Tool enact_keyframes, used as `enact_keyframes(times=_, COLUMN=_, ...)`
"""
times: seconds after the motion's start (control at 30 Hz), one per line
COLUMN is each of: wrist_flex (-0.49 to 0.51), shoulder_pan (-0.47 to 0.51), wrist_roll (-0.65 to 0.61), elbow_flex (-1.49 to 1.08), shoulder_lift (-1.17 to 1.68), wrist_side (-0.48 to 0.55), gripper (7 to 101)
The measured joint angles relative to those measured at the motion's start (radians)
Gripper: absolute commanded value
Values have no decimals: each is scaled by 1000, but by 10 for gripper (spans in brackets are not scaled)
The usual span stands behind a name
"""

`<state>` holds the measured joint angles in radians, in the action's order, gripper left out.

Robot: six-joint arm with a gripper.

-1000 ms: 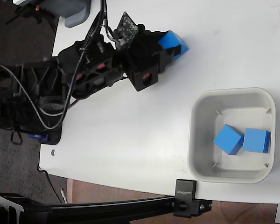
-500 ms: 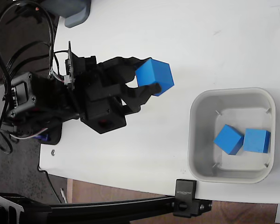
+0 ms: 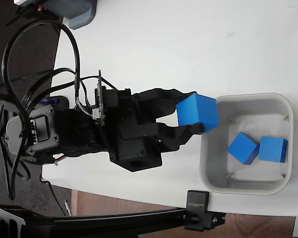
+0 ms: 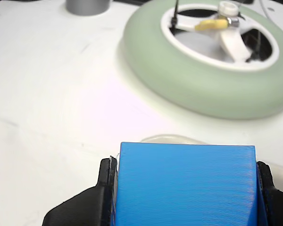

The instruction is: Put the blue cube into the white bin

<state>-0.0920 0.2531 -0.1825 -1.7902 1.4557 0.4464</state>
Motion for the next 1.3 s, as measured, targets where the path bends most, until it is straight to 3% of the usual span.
enact_keyframes(times=0.17, wrist_flex=-14, shoulder_pan=0, wrist_roll=0, elbow_flex=37, shoulder_lift=-34, wrist_side=-3, gripper=1000)
enact_keyframes(times=0.37, wrist_flex=-57, shoulder_pan=0, wrist_roll=-6, elbow_flex=41, shoulder_lift=-34, wrist_side=-17, gripper=1000)
enact_keyframes(times=0.53, wrist_flex=-190, shoulder_pan=-23, wrist_roll=-26, elbow_flex=5, shoulder_lift=31, wrist_side=-35, gripper=1000)
enact_keyframes(times=0.73, wrist_flex=-379, shoulder_pan=-107, wrist_roll=-6, elbow_flex=-281, shoulder_lift=387, wrist_side=-130, gripper=1000)
enact_keyframes(times=1.0, wrist_flex=-502, shoulder_pan=-117, wrist_roll=110, elbow_flex=-850, shoulder_lift=994, wrist_side=-184, gripper=1000)
enact_keyframes(times=1.3, wrist_flex=-675, shoulder_pan=-137, wrist_roll=189, elbow_flex=-1115, shoulder_lift=1436, wrist_side=-310, gripper=1000)
